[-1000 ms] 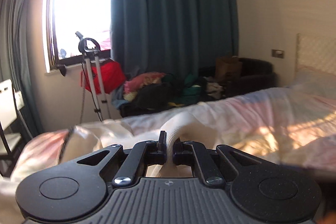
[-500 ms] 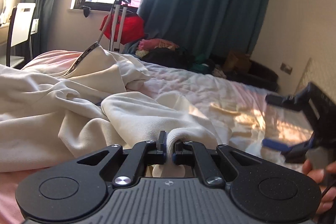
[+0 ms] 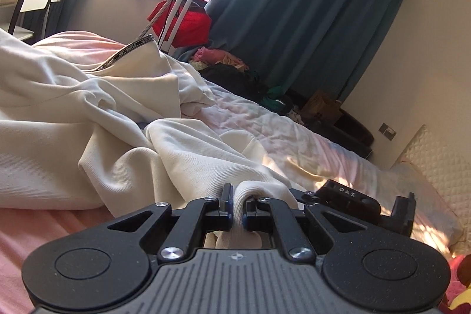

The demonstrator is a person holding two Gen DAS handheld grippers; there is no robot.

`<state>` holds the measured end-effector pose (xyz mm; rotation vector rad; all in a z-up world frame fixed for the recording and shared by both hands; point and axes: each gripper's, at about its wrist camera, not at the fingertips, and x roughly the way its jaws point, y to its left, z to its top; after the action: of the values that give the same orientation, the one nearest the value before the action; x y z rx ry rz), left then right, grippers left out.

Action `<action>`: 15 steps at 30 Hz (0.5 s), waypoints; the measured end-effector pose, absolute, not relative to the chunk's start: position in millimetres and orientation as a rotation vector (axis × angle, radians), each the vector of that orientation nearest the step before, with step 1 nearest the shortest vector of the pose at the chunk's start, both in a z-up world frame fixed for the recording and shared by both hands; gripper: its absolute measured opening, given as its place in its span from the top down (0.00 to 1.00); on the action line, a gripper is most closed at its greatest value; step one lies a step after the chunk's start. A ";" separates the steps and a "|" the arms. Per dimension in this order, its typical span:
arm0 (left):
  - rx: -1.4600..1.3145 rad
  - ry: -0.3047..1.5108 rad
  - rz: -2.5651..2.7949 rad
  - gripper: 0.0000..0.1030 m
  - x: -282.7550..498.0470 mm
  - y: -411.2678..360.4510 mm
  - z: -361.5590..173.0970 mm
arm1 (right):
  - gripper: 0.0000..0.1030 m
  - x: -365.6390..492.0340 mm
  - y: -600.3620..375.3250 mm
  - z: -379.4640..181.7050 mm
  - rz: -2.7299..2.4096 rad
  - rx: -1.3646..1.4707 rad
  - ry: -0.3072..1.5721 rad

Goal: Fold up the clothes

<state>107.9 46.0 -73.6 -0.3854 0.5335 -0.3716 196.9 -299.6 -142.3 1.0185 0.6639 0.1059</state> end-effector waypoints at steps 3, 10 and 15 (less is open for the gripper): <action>-0.401 0.539 -0.385 0.94 112.8 50.0 -81.3 | 0.33 211.7 -304.0 -148.5 0.081 1.051 0.633; -0.380 0.542 -0.432 0.89 115.2 44.9 -90.8 | 0.91 249.0 -315.6 -122.8 -0.004 0.963 0.591; -0.449 0.568 -0.568 0.69 113.4 34.4 -95.5 | 0.92 263.9 -348.1 -74.7 -0.009 0.874 0.500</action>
<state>113.4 34.4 -95.5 -0.4490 0.5676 -0.5685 263.9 -348.1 -74.7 0.8735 0.4999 -0.0090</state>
